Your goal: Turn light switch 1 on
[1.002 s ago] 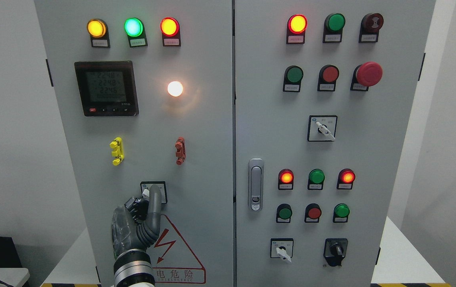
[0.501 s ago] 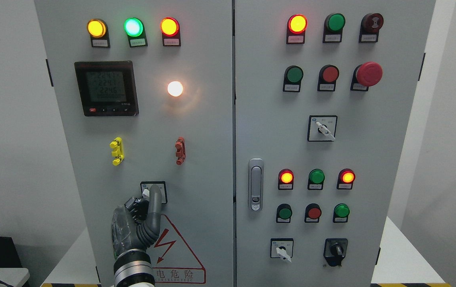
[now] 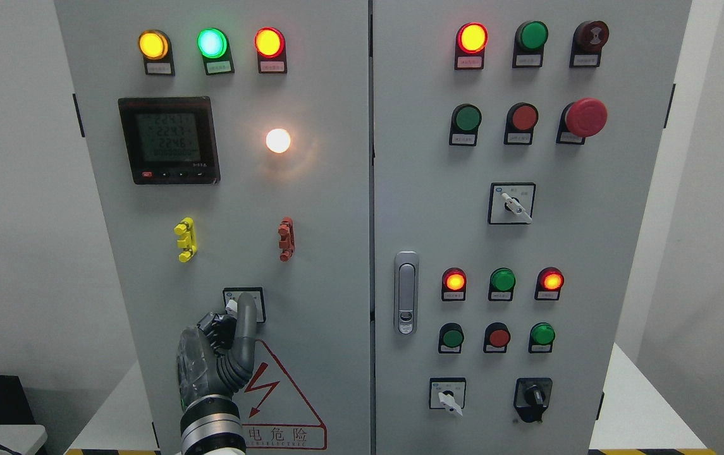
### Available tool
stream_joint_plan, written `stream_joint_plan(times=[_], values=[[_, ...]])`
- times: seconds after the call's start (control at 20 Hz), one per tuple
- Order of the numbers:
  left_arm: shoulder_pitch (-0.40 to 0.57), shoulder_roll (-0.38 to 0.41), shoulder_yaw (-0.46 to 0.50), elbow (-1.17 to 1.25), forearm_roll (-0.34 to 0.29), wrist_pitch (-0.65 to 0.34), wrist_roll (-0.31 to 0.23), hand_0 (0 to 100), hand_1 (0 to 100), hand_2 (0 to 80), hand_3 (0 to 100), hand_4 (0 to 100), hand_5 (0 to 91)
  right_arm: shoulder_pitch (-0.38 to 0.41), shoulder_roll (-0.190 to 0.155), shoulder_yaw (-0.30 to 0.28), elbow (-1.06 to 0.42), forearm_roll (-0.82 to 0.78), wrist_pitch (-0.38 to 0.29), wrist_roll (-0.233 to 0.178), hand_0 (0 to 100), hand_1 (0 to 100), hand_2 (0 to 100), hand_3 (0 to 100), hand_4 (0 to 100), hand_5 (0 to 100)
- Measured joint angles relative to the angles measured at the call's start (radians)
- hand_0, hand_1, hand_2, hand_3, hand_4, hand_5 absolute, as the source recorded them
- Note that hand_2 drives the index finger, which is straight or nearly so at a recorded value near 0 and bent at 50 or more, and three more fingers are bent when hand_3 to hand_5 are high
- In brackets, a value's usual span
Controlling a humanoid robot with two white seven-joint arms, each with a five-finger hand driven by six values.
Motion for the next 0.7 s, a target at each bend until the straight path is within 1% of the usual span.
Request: stream_joint_plan(times=[0.1, 0.7], values=[[0.000, 0.000, 0.000, 0.000, 0.000, 0.000, 0.000, 21, 25, 56.5, 81, 80, 73.5, 0.000, 0.000, 0.000, 0.000, 0.000, 0.000, 0.000, 12, 39, 0, 0, 0, 0], [0.000, 0.000, 0.000, 0.000, 0.000, 0.000, 0.000, 19, 24, 56.2, 81, 80, 73.2, 0.000, 0.000, 0.000, 0.000, 0.000, 0.000, 0.000, 12, 39, 0, 0, 0, 0]])
